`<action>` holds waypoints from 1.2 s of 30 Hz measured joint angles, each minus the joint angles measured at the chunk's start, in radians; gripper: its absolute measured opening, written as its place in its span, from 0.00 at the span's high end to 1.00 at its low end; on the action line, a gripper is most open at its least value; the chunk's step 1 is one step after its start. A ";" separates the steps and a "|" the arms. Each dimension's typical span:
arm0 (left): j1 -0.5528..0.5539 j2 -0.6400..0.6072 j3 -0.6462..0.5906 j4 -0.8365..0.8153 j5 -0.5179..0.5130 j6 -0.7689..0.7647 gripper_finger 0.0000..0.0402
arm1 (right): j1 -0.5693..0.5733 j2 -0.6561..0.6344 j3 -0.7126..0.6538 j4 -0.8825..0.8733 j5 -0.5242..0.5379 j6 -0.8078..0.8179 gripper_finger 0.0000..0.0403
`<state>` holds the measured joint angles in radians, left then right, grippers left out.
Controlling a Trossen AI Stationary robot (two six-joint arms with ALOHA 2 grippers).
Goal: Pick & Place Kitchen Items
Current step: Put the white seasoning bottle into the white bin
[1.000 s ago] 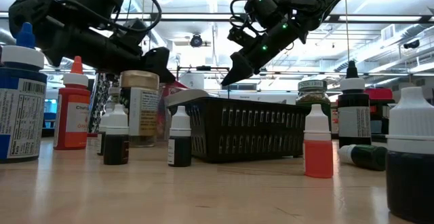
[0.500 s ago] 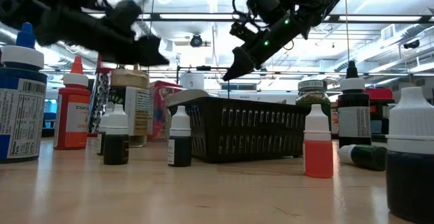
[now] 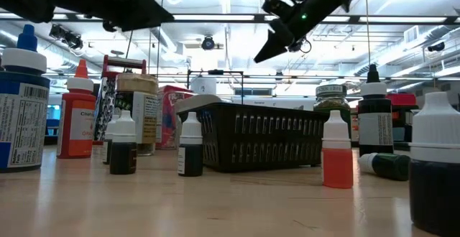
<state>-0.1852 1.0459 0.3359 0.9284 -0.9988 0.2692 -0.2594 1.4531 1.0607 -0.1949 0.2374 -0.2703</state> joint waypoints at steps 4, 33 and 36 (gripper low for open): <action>0.000 -0.028 0.000 0.002 0.025 0.005 0.34 | 0.004 -0.038 0.000 -0.096 0.092 -0.002 0.93; -0.105 -0.058 0.470 -0.851 0.227 -0.254 0.34 | 0.369 -0.139 0.000 -0.295 0.110 0.119 0.48; -0.119 -0.058 0.489 -0.908 0.256 -0.269 0.35 | 0.392 -0.141 0.000 -0.285 0.073 0.160 0.48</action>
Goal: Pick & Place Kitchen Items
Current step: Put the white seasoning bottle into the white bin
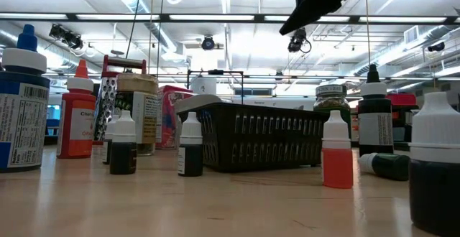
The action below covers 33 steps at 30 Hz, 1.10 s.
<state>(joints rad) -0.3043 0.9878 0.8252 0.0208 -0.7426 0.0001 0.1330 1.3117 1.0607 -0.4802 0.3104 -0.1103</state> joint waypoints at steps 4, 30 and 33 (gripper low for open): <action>-0.018 0.000 0.006 -0.094 0.026 -0.062 0.35 | 0.020 0.000 0.000 0.015 -0.076 0.024 0.48; 0.052 0.040 0.005 -0.789 -0.032 -0.768 0.35 | 0.032 0.001 0.000 0.119 -0.110 0.020 0.48; 0.085 0.048 0.002 -0.810 -0.021 -0.826 0.35 | 0.032 0.001 0.000 0.120 -0.110 0.020 0.48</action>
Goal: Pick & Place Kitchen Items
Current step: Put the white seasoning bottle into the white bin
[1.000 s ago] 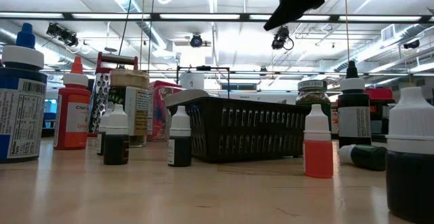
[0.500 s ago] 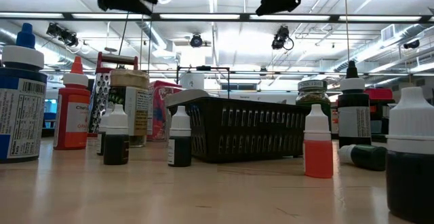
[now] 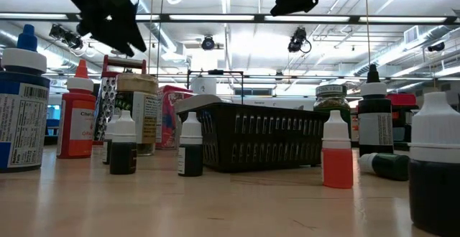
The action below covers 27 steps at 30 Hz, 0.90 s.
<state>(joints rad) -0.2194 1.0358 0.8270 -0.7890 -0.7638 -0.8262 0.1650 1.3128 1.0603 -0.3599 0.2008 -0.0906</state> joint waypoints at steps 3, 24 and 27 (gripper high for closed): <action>0.034 0.016 -0.021 0.020 0.019 -0.038 0.35 | 0.000 0.000 0.000 0.001 0.000 0.000 0.48; 0.110 0.079 -0.204 0.146 0.057 -0.112 0.35 | 0.000 0.003 -0.001 0.014 -0.010 0.004 0.48; 0.110 0.079 -0.248 0.201 0.059 -0.113 0.35 | 0.000 0.009 -0.001 0.022 -0.010 0.003 0.48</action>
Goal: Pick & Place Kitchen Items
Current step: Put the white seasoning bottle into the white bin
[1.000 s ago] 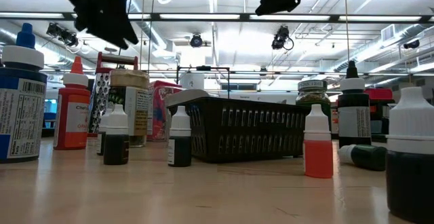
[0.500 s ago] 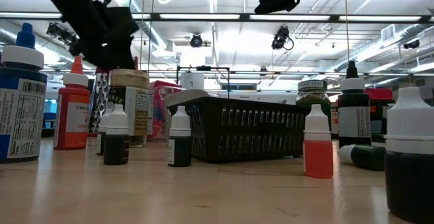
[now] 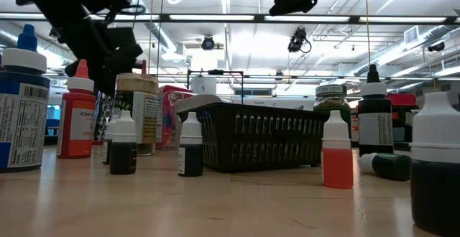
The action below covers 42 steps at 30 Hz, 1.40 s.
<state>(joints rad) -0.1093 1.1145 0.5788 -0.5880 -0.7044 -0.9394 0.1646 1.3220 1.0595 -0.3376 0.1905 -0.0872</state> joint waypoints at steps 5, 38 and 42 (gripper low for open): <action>0.000 0.000 -0.067 0.071 0.011 -0.019 0.35 | 0.000 0.006 0.000 0.015 0.000 0.000 0.48; 0.000 -0.019 -0.093 0.192 -0.012 0.046 0.49 | 0.000 0.078 0.000 0.056 -0.026 0.000 0.48; 0.000 -0.050 -0.079 0.189 -0.017 0.061 0.49 | 0.000 0.078 0.000 0.054 -0.026 -0.002 0.48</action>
<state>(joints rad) -0.1093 1.0647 0.5000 -0.3994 -0.7211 -0.8779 0.1650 1.4002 1.0599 -0.2835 0.1642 -0.0890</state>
